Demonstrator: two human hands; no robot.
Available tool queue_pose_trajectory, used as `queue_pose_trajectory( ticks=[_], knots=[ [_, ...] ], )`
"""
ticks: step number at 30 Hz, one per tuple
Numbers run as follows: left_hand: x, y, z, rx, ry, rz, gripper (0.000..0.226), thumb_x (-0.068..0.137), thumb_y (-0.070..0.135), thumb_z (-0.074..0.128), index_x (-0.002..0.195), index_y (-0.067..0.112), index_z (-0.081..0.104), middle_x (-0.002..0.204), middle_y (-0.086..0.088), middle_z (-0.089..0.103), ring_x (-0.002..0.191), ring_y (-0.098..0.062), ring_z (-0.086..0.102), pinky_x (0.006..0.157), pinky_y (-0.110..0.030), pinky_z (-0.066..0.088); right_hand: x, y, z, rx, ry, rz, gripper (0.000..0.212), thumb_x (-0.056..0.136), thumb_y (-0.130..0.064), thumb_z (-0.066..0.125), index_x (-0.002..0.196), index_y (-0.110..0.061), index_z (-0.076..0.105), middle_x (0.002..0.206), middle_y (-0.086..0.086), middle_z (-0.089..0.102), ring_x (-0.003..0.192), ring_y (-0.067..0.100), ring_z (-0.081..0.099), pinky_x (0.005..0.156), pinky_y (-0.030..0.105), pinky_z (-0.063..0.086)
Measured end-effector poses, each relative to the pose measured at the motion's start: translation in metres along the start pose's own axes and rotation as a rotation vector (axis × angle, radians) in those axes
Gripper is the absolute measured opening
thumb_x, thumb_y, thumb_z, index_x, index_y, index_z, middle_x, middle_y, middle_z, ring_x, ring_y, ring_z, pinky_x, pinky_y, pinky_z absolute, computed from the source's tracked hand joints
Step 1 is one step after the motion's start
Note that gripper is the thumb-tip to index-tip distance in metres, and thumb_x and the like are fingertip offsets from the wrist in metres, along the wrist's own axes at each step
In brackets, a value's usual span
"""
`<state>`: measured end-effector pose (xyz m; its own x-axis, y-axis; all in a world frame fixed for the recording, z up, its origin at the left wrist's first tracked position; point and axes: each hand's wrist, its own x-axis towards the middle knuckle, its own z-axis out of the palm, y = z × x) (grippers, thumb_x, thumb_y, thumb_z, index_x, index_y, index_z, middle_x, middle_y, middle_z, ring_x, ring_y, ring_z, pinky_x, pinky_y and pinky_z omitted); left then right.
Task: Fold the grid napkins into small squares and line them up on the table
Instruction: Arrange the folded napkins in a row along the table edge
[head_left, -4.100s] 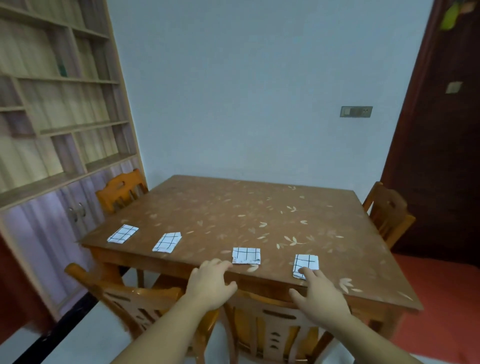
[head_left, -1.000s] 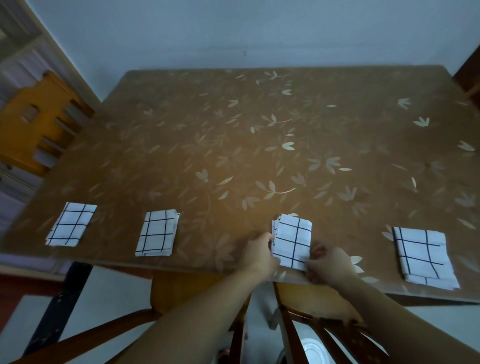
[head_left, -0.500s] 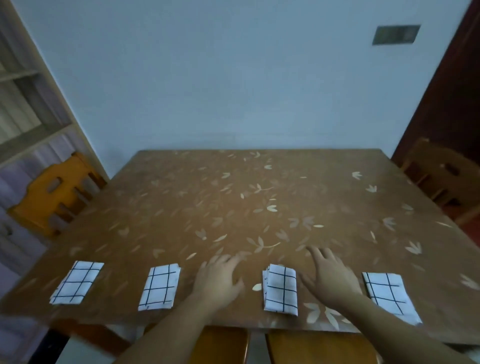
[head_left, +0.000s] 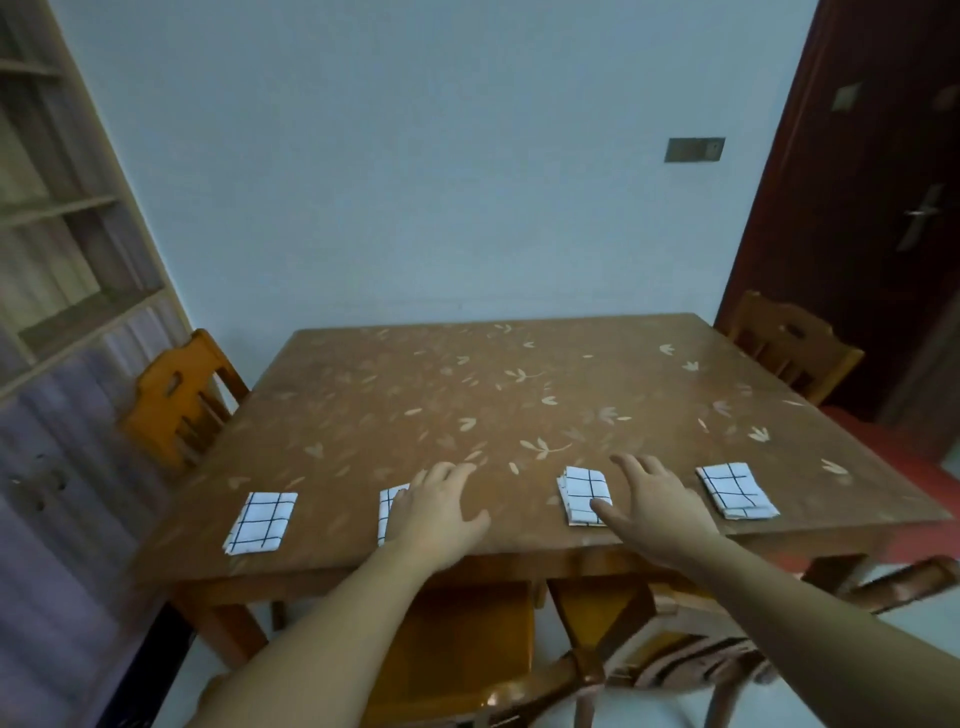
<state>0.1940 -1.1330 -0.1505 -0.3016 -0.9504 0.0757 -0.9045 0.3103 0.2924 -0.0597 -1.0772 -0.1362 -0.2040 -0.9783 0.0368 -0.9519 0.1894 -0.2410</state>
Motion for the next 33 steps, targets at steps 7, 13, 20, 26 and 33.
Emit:
queue_pose_trajectory(
  ticks=[7, 13, 20, 26, 33],
  knots=[
    [-0.109, -0.022, -0.025, -0.024, 0.053, -0.142, 0.061, 0.087, 0.054, 0.051, 0.143, 0.033, 0.038, 0.145, 0.010, 0.041, 0.131, -0.018, 0.038, 0.103, -0.036, 0.036, -0.084, -0.034, 0.007, 0.070, -0.019, -0.042, 0.073, 0.086, -0.064, 0.045, 0.147, -0.028, 0.028, 0.145, 0.000, 0.040, 0.124, 0.023, 0.048, 0.099, 0.044, 0.046],
    [-0.188, -0.040, -0.046, 0.028, 0.041, -0.196, 0.059, 0.088, 0.056, 0.049, 0.143, 0.035, 0.037, 0.147, 0.010, 0.040, 0.133, -0.017, 0.038, 0.106, -0.039, 0.038, -0.151, -0.072, 0.021, 0.169, -0.087, -0.078, 0.076, 0.083, -0.066, 0.047, 0.146, -0.029, 0.026, 0.149, 0.000, 0.036, 0.124, 0.021, 0.050, 0.098, 0.048, 0.047],
    [-0.215, -0.084, -0.063, 0.002, 0.080, -0.213, 0.059, 0.088, 0.055, 0.051, 0.142, 0.035, 0.039, 0.144, 0.010, 0.043, 0.133, -0.016, 0.038, 0.106, -0.040, 0.039, -0.167, -0.128, 0.026, 0.125, -0.046, -0.151, 0.073, 0.087, -0.063, 0.047, 0.147, -0.028, 0.026, 0.149, -0.002, 0.035, 0.126, 0.020, 0.048, 0.101, 0.044, 0.044],
    [-0.189, -0.147, -0.072, 0.033, 0.050, -0.188, 0.058, 0.087, 0.054, 0.050, 0.141, 0.034, 0.039, 0.142, 0.010, 0.045, 0.130, -0.017, 0.040, 0.104, -0.037, 0.039, -0.133, -0.191, 0.048, 0.055, -0.046, -0.167, 0.071, 0.087, -0.062, 0.045, 0.147, -0.029, 0.026, 0.149, -0.002, 0.036, 0.130, 0.021, 0.043, 0.105, 0.044, 0.039],
    [-0.127, -0.221, -0.080, 0.048, -0.012, -0.141, 0.055, 0.089, 0.050, 0.050, 0.140, 0.031, 0.042, 0.140, 0.006, 0.047, 0.126, -0.019, 0.043, 0.101, -0.037, 0.038, -0.078, -0.238, 0.070, 0.027, -0.076, -0.063, 0.068, 0.089, -0.062, 0.044, 0.146, -0.029, 0.027, 0.146, -0.002, 0.038, 0.128, 0.023, 0.045, 0.104, 0.044, 0.039]
  ],
)
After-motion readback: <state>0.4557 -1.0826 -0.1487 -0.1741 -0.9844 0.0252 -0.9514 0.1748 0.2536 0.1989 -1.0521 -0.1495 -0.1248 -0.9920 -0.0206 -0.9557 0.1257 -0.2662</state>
